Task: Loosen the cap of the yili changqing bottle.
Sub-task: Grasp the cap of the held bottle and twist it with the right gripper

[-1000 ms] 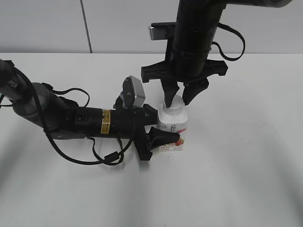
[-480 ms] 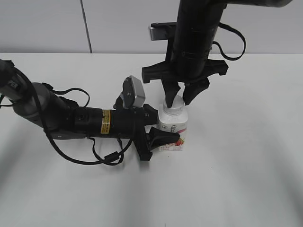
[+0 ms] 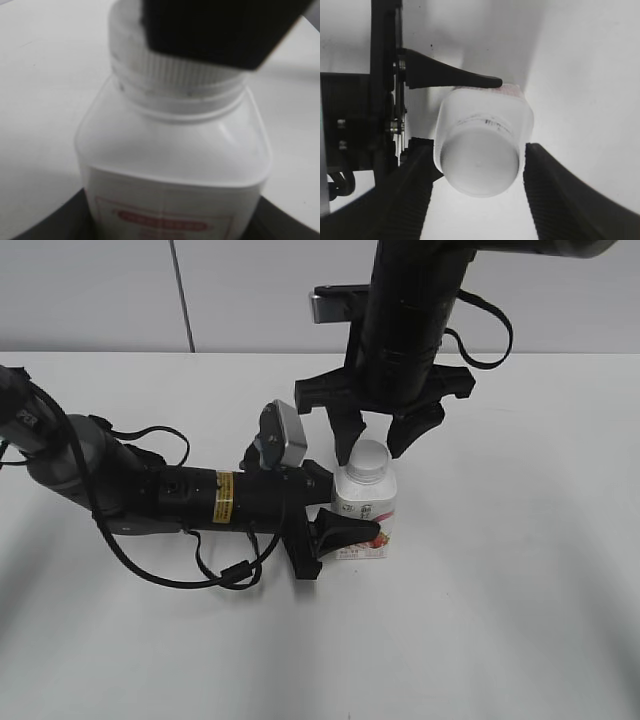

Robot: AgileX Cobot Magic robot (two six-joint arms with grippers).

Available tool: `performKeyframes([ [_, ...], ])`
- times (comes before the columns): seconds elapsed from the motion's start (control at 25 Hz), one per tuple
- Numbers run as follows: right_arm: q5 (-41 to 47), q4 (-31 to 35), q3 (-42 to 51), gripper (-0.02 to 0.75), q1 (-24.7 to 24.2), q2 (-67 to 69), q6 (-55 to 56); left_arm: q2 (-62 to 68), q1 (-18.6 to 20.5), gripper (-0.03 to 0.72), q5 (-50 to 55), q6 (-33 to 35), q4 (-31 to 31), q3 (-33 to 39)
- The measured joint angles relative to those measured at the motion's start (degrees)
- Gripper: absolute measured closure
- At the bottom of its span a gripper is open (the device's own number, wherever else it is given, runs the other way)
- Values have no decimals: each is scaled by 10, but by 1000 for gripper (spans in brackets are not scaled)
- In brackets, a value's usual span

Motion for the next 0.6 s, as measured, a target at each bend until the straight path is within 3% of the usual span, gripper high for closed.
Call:
performKeyframes([
  [0.6, 11, 1, 0, 279, 0, 16, -1, 0, 0, 302, 0, 0, 0, 0],
])
